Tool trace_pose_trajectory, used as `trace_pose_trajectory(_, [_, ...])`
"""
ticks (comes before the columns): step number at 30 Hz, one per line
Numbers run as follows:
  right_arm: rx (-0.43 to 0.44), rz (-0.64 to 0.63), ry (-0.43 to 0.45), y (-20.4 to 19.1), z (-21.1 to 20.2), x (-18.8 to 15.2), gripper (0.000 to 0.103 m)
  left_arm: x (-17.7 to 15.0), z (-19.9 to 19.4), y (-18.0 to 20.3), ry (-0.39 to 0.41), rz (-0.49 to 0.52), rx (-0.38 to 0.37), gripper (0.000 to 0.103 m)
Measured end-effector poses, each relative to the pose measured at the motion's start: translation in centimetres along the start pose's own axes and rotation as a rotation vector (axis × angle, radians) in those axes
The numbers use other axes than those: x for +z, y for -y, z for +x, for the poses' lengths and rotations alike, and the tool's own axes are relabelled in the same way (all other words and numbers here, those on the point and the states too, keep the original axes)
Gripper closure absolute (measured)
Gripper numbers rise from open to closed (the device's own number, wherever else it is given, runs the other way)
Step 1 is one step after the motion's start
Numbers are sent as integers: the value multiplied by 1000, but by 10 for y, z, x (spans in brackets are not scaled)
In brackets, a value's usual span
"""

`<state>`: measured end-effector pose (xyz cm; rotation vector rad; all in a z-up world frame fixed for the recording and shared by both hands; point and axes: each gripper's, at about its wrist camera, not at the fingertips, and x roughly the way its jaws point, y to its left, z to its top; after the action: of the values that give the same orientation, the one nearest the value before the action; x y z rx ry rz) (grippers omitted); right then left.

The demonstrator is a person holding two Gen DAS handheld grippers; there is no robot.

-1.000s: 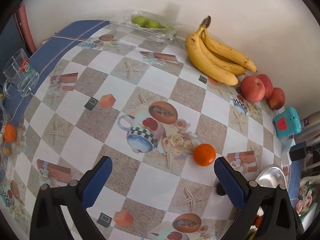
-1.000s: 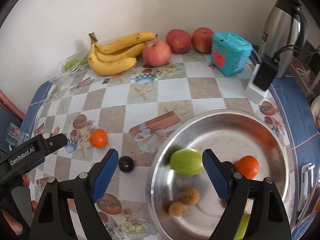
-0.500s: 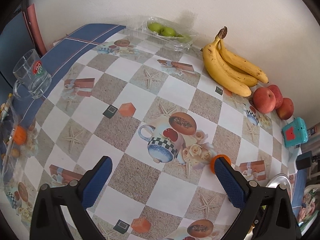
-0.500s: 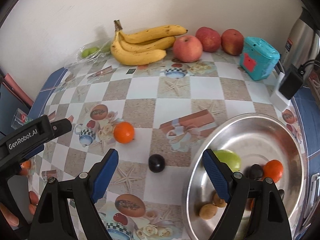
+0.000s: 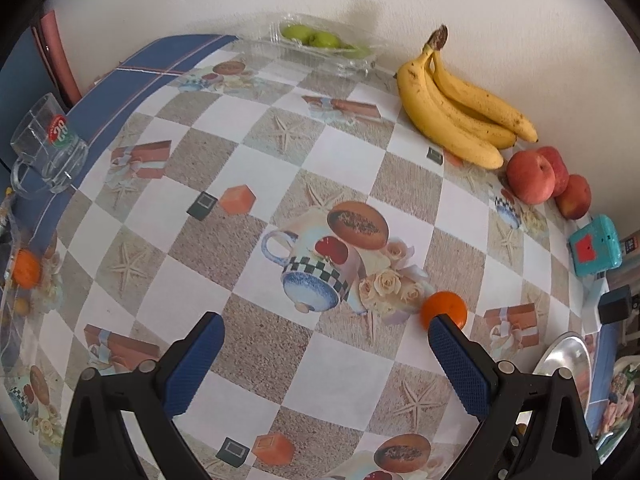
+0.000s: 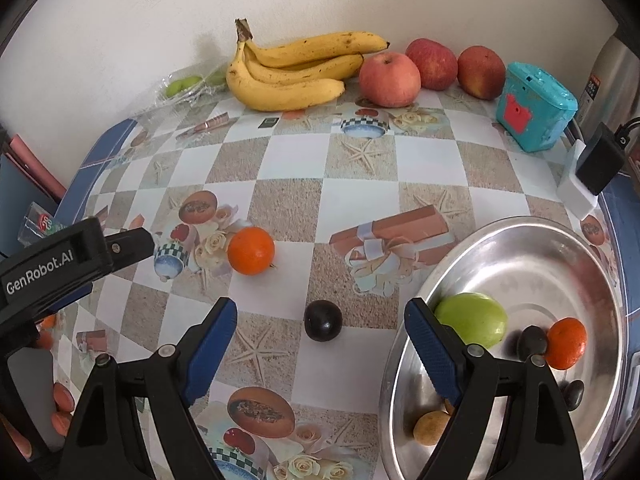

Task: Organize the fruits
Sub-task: 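Lower the right gripper onto the last dark plum and close it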

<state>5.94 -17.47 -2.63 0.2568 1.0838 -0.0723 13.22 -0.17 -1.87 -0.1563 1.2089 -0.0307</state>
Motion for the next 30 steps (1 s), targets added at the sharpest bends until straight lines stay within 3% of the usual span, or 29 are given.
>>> trace_pose_trajectory(4, [5,-13,-6,-3,5,-2,19,-3,7,3,-19,11,4,0])
trace_pose_trajectory(7, [0,-23,-11,-5,9,-3,34,-5,12,3,-32,13,6,0])
trace_pose_trajectory(14, [3,-8,-39,0,21,-6,52,-6,15,4,-42,18,3,0])
trace_pose_trajectory(30, [3,-25,-35,-3,24,-7,75,-3,12,2,-37,1,-8,0])
